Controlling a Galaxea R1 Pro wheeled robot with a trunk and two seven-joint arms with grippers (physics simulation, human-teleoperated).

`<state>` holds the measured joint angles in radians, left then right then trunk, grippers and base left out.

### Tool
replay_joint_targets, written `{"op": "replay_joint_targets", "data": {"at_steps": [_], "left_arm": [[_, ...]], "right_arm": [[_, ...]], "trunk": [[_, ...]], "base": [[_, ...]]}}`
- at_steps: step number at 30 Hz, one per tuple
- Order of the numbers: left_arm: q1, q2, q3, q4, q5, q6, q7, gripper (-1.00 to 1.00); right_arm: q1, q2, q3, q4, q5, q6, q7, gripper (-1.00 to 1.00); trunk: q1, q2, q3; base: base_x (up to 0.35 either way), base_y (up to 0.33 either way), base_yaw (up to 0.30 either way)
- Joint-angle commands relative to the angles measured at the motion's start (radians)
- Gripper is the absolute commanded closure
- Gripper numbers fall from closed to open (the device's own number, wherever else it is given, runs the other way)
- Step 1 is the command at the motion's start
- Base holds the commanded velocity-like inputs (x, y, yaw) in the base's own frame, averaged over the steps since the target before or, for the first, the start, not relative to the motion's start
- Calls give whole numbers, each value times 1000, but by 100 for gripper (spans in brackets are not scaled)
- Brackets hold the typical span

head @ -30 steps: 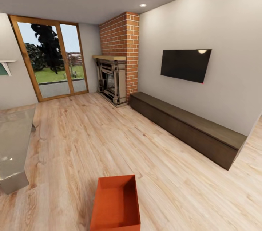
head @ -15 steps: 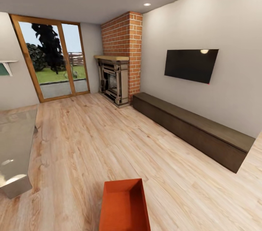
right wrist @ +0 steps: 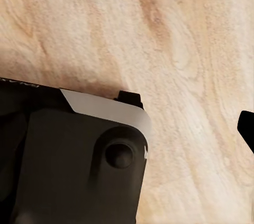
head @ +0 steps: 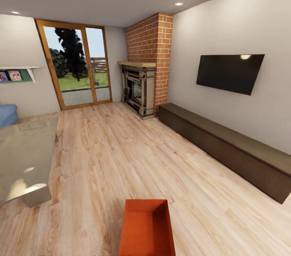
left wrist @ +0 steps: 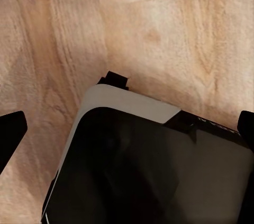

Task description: Move the two storage containers from the living room to the garage. In the garage, place one container on the floor and stack the other container on top of it (either order is fine).

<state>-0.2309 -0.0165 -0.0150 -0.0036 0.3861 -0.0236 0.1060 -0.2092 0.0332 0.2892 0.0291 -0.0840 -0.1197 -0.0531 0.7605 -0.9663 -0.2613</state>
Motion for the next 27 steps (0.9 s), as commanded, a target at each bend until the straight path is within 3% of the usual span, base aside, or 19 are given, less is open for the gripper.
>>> {"op": "replay_joint_targets", "data": {"at_steps": [1,27], "left_arm": [[-1,0,-2,1,5,-2,3,-100],[-1,0,-2,0,5,-3,3,-100]], "right_arm": [[-1,1,8,3,-9,-6,-2,-100],[-1,2,10,3,-8,-14,-2,-100]], "trunk": [[0,-1,-1],[0,-1,-1]], "base": [[0,0,177],[0,0,11]]}}
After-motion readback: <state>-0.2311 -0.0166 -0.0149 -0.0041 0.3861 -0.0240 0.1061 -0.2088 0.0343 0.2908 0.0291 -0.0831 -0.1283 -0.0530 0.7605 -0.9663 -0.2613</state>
